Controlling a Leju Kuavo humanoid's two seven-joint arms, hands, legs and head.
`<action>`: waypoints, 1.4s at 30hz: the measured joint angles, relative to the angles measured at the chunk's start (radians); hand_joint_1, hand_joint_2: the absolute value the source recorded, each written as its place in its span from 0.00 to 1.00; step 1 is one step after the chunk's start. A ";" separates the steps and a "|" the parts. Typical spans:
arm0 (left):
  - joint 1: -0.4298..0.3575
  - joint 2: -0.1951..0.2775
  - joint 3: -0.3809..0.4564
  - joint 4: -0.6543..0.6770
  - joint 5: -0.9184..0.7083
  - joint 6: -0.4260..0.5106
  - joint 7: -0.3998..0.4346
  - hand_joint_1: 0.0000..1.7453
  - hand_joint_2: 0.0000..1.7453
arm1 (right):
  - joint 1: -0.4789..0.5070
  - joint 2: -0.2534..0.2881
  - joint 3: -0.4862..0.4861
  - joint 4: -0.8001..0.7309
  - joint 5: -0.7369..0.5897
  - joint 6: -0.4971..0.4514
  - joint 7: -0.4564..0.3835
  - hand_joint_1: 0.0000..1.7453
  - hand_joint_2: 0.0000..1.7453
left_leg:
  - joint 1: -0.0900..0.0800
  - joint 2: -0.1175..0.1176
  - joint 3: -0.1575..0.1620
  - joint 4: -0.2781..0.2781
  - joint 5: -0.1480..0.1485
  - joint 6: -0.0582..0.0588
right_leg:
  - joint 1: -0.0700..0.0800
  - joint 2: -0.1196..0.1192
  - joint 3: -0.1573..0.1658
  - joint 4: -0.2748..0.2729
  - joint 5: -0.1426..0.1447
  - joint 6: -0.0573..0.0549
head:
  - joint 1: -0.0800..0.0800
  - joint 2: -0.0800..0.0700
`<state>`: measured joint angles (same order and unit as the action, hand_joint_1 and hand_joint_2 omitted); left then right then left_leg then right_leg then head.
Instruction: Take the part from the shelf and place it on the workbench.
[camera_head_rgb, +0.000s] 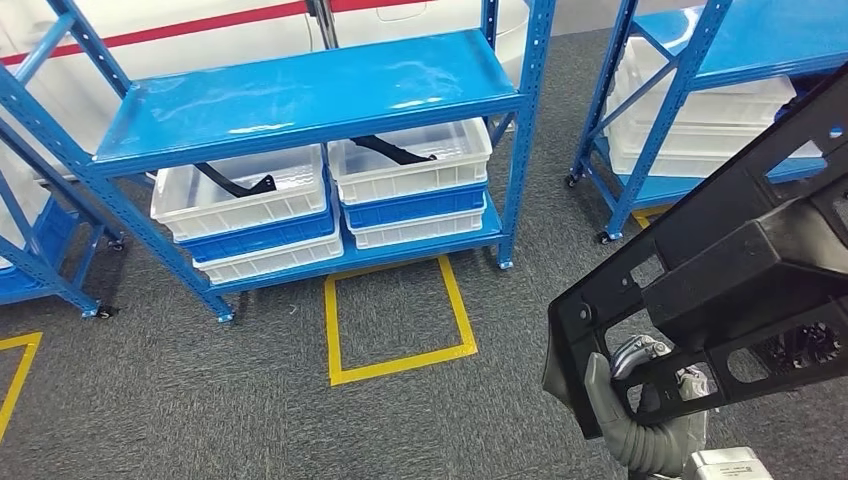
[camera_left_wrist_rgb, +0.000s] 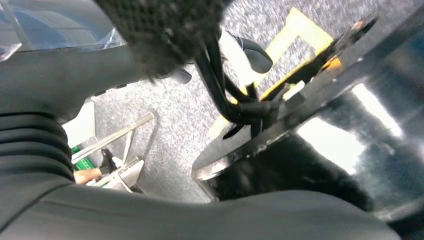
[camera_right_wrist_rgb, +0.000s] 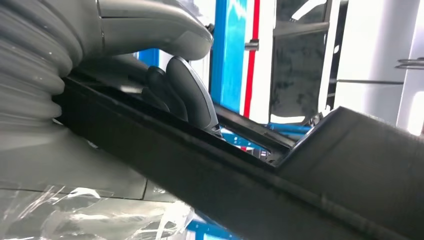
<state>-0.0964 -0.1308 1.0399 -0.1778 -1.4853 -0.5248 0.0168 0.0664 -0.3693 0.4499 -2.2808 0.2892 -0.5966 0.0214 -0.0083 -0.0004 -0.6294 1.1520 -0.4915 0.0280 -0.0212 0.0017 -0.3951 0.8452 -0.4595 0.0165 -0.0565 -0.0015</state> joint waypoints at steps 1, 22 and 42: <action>-0.001 0.000 0.000 0.000 -0.001 -0.006 -0.002 0.00 1.00 | 0.002 0.000 0.000 0.000 0.008 -0.003 0.003 1.00 1.00 | -0.002 -0.003 -0.007 0.048 -0.016 0.002 | 0.002 0.010 -0.008 0.000 0.006 0.000 | 0.000 0.000; 0.010 -0.002 0.000 0.000 -0.008 -0.014 0.010 0.00 1.00 | 0.003 -0.014 -0.001 -0.001 0.039 -0.011 0.015 1.00 1.00 | -0.019 0.059 0.169 -0.322 0.122 0.051 | -0.002 -0.063 -0.045 0.023 0.016 0.058 | 0.009 0.000; 0.000 0.000 0.000 0.000 -0.011 -0.014 0.011 0.00 1.00 | 0.007 -0.015 0.000 -0.006 0.045 -0.012 0.015 1.00 1.00 | -0.005 -0.049 0.226 -0.351 0.093 0.041 | 0.000 0.097 -0.143 0.026 0.092 0.043 | 0.006 0.000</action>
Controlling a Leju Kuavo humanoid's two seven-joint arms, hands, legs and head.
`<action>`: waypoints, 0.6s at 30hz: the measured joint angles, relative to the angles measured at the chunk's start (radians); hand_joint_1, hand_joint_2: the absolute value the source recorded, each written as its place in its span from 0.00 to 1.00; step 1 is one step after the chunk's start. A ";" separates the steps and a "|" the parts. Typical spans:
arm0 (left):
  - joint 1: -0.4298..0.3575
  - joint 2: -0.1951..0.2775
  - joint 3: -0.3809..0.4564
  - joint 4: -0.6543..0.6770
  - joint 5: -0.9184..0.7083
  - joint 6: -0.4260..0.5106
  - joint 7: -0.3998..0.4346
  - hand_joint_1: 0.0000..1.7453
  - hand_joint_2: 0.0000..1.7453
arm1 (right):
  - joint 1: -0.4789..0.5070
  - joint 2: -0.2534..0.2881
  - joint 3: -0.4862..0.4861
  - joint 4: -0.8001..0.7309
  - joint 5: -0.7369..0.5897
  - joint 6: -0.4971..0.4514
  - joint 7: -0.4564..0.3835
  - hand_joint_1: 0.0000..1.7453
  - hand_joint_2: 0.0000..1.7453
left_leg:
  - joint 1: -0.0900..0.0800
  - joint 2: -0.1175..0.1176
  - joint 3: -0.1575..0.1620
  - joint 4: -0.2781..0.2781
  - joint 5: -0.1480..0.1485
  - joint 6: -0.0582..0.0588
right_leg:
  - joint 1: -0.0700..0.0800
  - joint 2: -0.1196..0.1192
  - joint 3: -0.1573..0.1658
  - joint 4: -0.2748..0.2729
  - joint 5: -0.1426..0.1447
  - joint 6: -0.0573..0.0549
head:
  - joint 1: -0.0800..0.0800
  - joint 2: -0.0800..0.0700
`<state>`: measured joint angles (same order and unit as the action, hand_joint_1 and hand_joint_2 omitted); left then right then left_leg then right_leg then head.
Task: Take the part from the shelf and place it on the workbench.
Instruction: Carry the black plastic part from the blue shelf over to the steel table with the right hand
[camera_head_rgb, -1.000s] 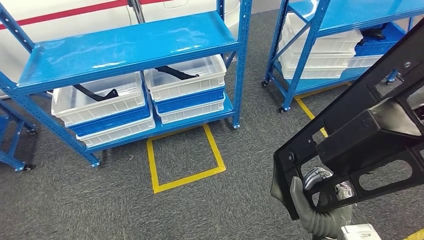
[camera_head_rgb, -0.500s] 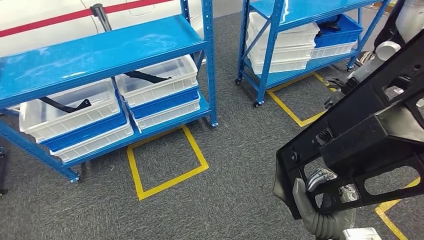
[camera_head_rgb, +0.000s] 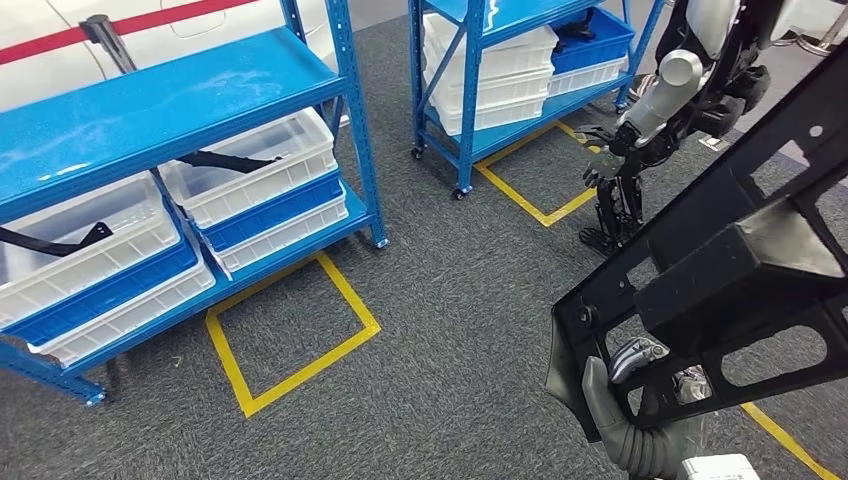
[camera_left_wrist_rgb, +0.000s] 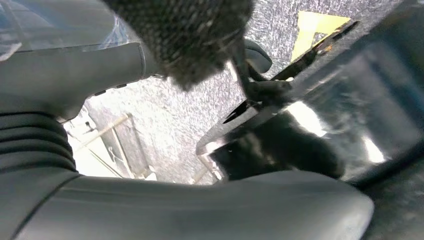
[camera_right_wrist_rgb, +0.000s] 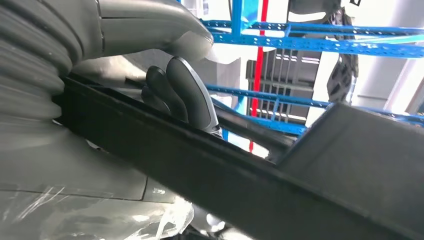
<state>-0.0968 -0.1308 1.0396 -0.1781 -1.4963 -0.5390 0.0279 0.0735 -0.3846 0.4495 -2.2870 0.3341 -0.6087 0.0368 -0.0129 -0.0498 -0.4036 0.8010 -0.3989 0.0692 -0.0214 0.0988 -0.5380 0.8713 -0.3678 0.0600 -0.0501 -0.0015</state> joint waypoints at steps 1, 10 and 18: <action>0.001 -0.001 0.000 0.000 0.000 0.000 0.000 0.00 1.00 | -0.001 -0.001 0.000 -0.001 0.000 0.000 0.000 1.00 1.00 | 0.002 0.013 0.000 -0.008 0.007 0.003 | 0.002 -0.024 -0.023 0.047 -0.030 0.001 | 0.001 0.000; 0.013 0.000 0.000 -0.001 0.000 0.000 -0.002 0.00 1.00 | -0.001 -0.005 0.001 -0.003 0.003 0.002 0.002 1.00 1.00 | 0.003 0.113 -0.009 0.013 -0.002 -0.013 | -0.013 -0.156 0.027 0.035 -0.034 0.027 | 0.003 0.000; 0.006 0.005 0.000 -0.002 -0.005 0.002 -0.010 0.00 1.00 | -0.002 -0.006 0.002 -0.011 0.018 0.002 0.008 1.00 1.00 | 0.012 0.057 -0.115 0.260 -0.138 -0.040 | -0.013 -0.101 0.036 -0.018 -0.014 -0.012 | -0.001 0.000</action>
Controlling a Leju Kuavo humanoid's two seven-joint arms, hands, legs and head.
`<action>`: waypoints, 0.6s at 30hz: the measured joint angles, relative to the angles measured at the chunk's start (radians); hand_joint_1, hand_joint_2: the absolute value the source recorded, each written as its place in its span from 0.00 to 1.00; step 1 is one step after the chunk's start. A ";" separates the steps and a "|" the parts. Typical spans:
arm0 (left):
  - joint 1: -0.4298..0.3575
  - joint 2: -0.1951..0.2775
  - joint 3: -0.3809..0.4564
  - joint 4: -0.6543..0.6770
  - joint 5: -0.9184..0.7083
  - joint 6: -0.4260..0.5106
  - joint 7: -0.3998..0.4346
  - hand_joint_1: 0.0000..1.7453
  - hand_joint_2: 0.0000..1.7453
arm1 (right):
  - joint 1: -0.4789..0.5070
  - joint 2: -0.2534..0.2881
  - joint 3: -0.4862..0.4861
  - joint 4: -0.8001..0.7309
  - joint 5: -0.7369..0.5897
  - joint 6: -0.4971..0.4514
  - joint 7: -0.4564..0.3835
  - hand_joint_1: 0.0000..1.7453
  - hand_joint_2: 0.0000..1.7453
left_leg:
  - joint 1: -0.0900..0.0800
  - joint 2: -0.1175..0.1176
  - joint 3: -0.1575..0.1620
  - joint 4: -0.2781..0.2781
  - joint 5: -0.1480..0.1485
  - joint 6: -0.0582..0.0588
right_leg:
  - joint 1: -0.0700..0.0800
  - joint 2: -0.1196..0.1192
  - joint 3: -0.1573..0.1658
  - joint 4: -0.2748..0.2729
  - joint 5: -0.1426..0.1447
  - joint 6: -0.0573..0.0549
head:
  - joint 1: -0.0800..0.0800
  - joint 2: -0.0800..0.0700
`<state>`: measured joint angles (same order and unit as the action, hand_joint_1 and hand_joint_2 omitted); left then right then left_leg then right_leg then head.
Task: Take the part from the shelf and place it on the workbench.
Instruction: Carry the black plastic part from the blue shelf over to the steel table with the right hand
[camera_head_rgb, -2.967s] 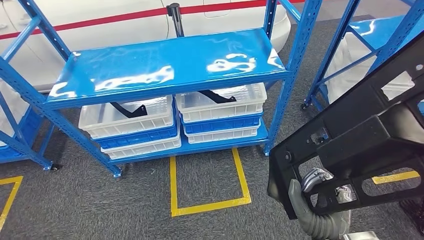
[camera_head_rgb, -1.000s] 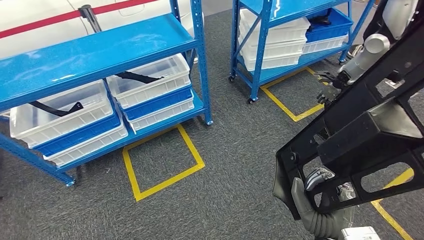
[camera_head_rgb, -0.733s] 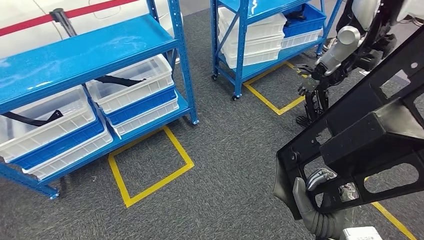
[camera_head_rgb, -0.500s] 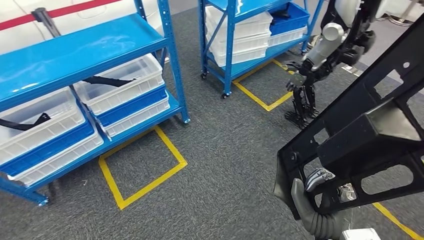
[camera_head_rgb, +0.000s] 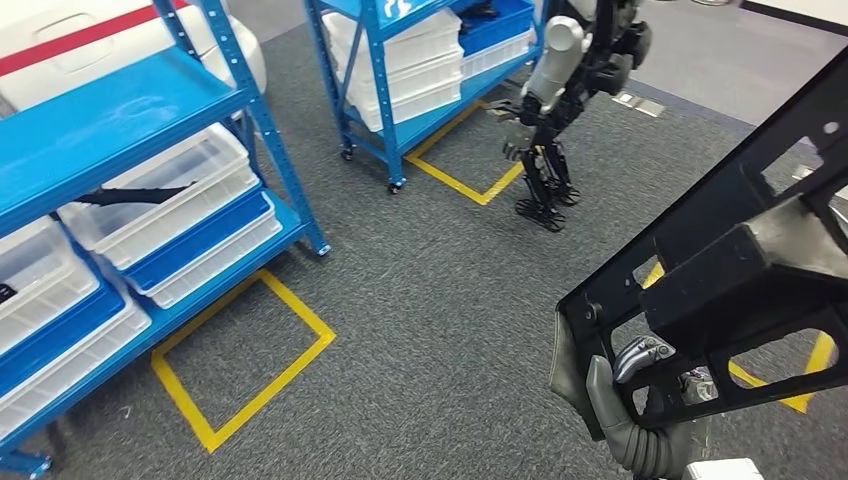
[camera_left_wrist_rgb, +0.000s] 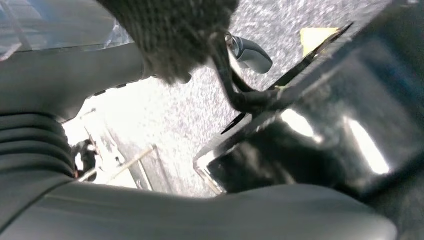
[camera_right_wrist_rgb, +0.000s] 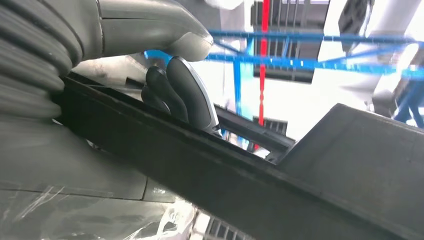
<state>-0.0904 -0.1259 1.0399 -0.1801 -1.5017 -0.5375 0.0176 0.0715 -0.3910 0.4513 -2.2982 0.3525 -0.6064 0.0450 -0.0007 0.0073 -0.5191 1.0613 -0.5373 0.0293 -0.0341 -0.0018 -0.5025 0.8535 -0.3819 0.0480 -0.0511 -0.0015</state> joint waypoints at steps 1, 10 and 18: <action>-0.002 0.000 0.000 0.000 -0.001 0.001 -0.002 0.00 1.00 | 0.000 0.000 0.000 0.000 0.001 0.000 0.000 1.00 1.00 | 0.000 -0.003 -0.035 0.079 -0.028 -0.001 | 0.001 0.012 -0.001 0.000 0.001 -0.001 | 0.000 0.000; -0.007 -0.002 -0.002 0.000 -0.013 0.002 -0.006 0.00 1.00 | 0.041 -0.011 -0.009 -0.025 0.022 -0.029 0.008 1.00 1.00 | -0.017 -0.100 0.068 -0.203 0.166 0.053 | -0.001 0.133 0.000 -0.017 0.018 0.011 | -0.001 0.000; 0.004 -0.007 -0.005 0.000 -0.016 0.002 -0.007 0.00 1.00 | 0.102 -0.035 -0.043 -0.051 0.025 -0.035 0.007 1.00 1.00 | -0.012 0.012 0.094 -0.279 0.170 0.050 | 0.013 0.016 -0.154 0.315 -0.143 0.032 | 0.006 0.000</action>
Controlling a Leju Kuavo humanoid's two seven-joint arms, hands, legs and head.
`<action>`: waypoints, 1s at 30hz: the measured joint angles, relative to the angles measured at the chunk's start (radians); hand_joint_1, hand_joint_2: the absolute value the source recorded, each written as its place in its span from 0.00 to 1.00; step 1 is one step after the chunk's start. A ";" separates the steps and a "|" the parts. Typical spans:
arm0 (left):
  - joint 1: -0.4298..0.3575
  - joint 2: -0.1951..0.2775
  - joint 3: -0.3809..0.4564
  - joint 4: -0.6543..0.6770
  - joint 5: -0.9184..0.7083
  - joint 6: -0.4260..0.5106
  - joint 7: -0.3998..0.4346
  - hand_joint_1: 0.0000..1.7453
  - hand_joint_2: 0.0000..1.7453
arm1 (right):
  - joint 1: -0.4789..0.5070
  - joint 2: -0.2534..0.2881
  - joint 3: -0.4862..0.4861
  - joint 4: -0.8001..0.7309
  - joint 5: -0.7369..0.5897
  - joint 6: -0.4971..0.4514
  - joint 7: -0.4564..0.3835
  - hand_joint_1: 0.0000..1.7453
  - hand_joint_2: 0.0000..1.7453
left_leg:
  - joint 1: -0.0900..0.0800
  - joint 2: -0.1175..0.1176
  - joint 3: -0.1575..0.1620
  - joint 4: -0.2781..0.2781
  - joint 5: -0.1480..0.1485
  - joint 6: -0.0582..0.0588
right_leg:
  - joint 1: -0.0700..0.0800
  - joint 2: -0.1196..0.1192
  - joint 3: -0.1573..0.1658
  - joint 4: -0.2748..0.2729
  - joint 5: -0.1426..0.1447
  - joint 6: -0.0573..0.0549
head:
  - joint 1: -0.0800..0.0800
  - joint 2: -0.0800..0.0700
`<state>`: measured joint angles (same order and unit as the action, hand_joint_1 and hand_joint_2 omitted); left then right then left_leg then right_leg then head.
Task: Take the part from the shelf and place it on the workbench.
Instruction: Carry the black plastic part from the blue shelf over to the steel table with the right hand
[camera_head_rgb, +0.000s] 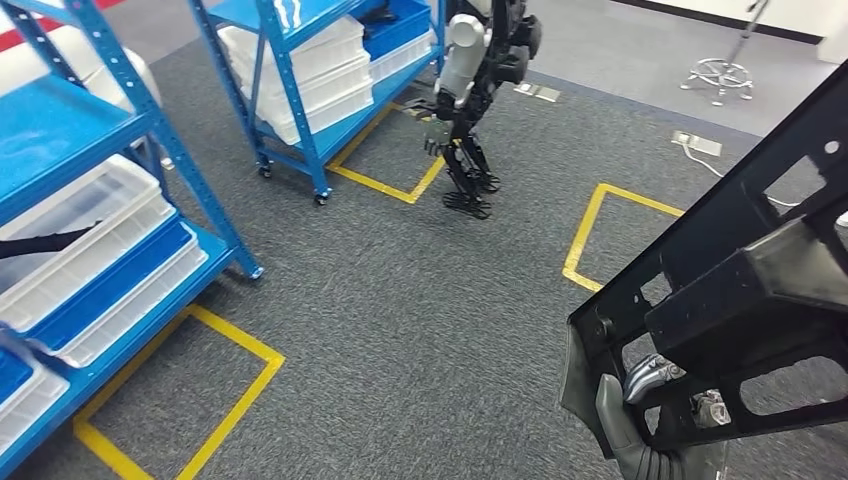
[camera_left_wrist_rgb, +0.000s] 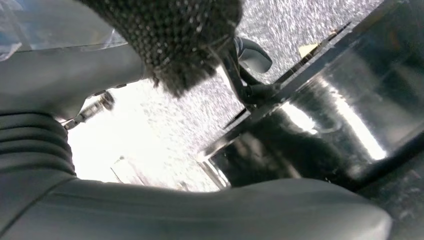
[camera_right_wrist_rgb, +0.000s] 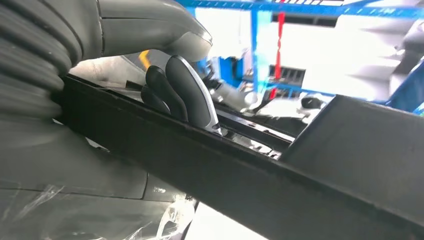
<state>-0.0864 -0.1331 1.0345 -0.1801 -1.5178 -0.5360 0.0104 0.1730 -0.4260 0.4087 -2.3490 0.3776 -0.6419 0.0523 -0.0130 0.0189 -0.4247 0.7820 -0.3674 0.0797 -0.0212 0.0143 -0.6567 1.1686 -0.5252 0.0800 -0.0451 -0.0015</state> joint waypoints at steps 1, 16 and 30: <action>0.001 0.000 0.000 0.000 0.000 0.000 0.000 0.00 1.00 | 0.005 -0.001 -0.003 0.000 0.000 0.000 0.000 1.00 1.00 | 0.000 0.012 0.001 0.001 -0.001 -0.001 | 0.000 -0.004 0.021 -0.030 0.020 0.002 | 0.000 0.000; -0.010 -0.002 0.000 0.000 0.000 0.006 0.010 0.00 1.00 | 0.007 -0.014 -0.038 -0.037 0.009 0.020 0.033 1.00 1.00 | -0.002 -0.026 -0.151 0.397 -0.177 -0.026 | 0.001 0.031 0.178 -0.341 0.147 -0.040 | -0.003 0.000; -0.004 -0.008 -0.001 0.000 -0.001 0.009 0.025 0.00 1.00 | 0.015 -0.019 -0.050 -0.053 0.018 0.017 0.040 1.00 1.00 | -0.007 -0.017 0.001 -0.020 0.015 0.011 | 0.005 0.001 0.005 -0.013 -0.003 -0.009 | -0.001 0.000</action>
<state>-0.0899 -0.1414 1.0330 -0.1804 -1.5192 -0.5271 0.0351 0.1885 -0.4454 0.3590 -2.4022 0.3955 -0.6246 0.0927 -0.0197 0.0014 -0.4232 0.7618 -0.3528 0.0902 -0.0160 0.0153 -0.6522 1.1556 -0.5285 0.0715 -0.0462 -0.0015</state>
